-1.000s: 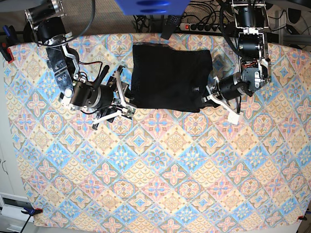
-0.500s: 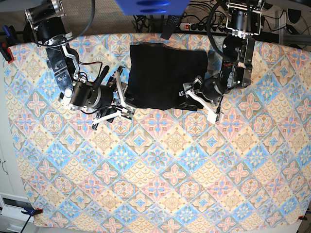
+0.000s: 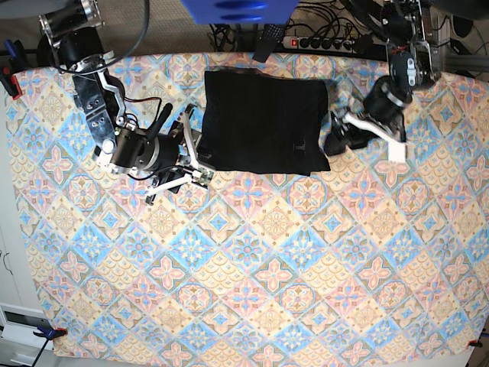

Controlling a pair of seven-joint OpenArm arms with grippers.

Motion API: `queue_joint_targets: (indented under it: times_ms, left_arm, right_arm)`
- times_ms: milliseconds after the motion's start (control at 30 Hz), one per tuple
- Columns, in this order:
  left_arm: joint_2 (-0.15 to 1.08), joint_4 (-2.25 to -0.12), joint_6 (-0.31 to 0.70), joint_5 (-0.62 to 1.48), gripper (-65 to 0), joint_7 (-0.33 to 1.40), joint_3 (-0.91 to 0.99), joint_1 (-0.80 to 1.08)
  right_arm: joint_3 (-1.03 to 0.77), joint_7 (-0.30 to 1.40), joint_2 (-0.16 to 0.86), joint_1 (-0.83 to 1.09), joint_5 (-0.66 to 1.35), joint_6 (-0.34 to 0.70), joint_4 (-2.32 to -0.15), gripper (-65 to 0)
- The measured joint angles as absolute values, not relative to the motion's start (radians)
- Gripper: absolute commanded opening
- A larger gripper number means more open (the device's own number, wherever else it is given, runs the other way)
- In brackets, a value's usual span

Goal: Fold the T-shirt properly
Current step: 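Tuck the bundle's loose edge under with the left gripper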

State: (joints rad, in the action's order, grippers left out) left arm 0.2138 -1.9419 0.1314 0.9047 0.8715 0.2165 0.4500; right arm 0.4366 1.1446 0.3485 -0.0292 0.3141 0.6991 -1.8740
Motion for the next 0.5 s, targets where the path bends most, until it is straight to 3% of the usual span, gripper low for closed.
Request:
queue_joint_targets:
  times_ms: [133, 233, 367, 500]
  left_arm:
    - [0.210, -1.916, 0.132, 0.925, -25.2, 0.916, 0.146, 0.443]
    - [0.190, -1.921, 0.132, 0.930, -34.0, 0.916, 0.109, 0.439]
    - [0.141, -1.905, 0.136, 0.951, -50.7, 0.916, 0.083, 0.431]
    - [0.131, -1.811, 0.134, 0.942, -53.4, 0.912, 0.083, 0.418]
  right_arm:
    - [0.437, 1.146, 0.353, -0.027, 0.313, 0.699, -1.874, -40.4]
    - [0.437, 1.144, 0.352, -0.030, 0.314, 0.699, -1.875, -40.4]
    - [0.433, 1.145, 0.352, -0.030, 0.313, 0.699, -1.875, -40.4]
    - [0.432, 1.145, 0.352, -0.036, 0.314, 0.699, -1.875, -41.7]
